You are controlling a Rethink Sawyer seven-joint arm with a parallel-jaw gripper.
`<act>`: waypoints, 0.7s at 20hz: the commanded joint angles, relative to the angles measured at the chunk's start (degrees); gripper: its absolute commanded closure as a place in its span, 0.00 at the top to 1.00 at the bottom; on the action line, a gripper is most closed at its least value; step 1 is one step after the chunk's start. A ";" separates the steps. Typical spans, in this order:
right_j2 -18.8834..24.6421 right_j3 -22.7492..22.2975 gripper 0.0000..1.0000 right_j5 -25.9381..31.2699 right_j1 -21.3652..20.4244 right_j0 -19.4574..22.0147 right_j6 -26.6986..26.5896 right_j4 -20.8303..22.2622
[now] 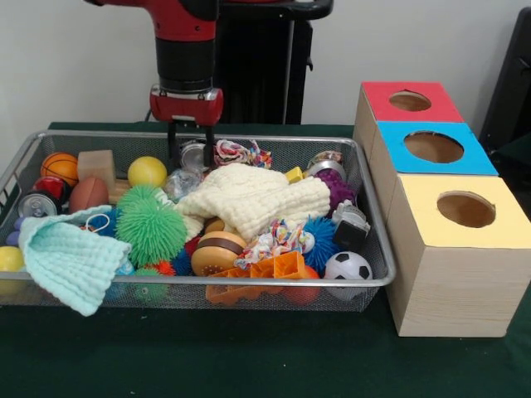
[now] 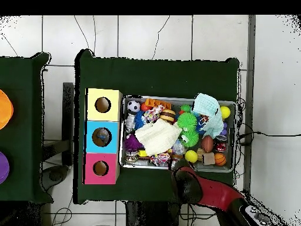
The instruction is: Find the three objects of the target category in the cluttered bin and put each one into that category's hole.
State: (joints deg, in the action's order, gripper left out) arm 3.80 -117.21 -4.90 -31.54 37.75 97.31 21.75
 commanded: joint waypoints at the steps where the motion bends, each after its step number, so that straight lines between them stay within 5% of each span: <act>1: 3.99 8.14 1.00 6.38 5.17 0.91 2.56 0.94; 14: 3.43 8.14 1.00 4.28 6.32 0.58 3.75 1.32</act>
State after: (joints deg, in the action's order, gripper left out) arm 3.86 -114.84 -4.80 -28.32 38.04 97.31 21.76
